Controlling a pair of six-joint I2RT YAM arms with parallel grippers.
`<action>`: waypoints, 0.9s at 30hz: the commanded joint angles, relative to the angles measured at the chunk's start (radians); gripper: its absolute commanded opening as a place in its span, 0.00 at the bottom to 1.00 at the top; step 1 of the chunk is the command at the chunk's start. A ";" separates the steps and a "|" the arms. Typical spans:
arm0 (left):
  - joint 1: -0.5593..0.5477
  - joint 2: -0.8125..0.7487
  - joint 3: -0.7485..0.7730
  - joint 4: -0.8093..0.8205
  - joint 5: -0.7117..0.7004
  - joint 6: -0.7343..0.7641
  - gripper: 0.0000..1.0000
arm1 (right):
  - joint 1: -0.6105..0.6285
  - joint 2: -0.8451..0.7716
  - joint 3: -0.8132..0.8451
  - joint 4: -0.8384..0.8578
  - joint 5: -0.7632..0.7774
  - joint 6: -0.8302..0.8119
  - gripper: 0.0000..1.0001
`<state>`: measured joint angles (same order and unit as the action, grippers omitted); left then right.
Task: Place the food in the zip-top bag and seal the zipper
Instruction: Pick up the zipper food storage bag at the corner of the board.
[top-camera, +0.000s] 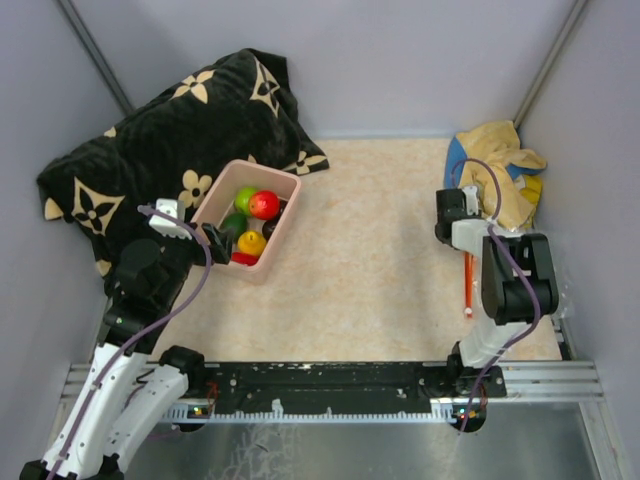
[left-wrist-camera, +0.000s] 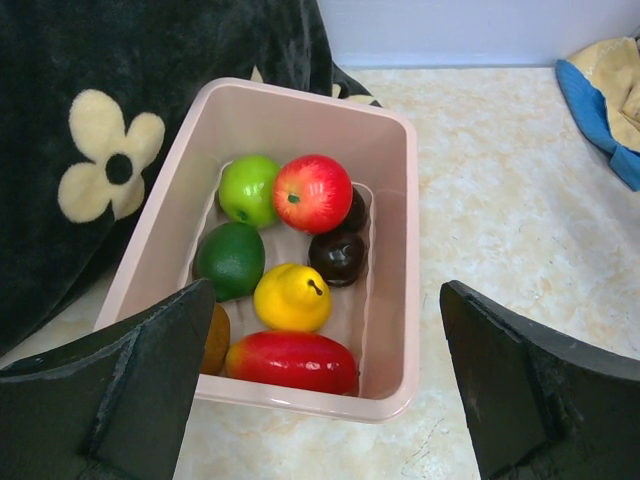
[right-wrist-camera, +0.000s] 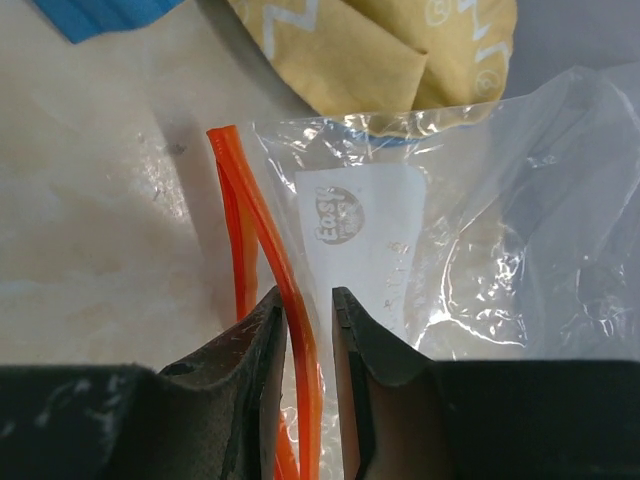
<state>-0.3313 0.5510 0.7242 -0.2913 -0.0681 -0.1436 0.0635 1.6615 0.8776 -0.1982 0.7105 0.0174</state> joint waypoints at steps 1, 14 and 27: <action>-0.003 -0.002 0.022 0.005 0.027 -0.013 1.00 | 0.002 0.043 0.038 0.043 0.046 -0.005 0.25; -0.003 -0.035 -0.004 0.098 0.095 -0.136 1.00 | 0.006 -0.124 0.071 -0.106 -0.091 0.129 0.00; -0.003 -0.062 -0.075 0.219 0.124 -0.218 1.00 | 0.146 -0.288 0.160 -0.305 -0.350 0.329 0.00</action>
<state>-0.3313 0.5175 0.6975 -0.1703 0.0528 -0.3058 0.1562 1.4300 0.9646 -0.4381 0.4389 0.2512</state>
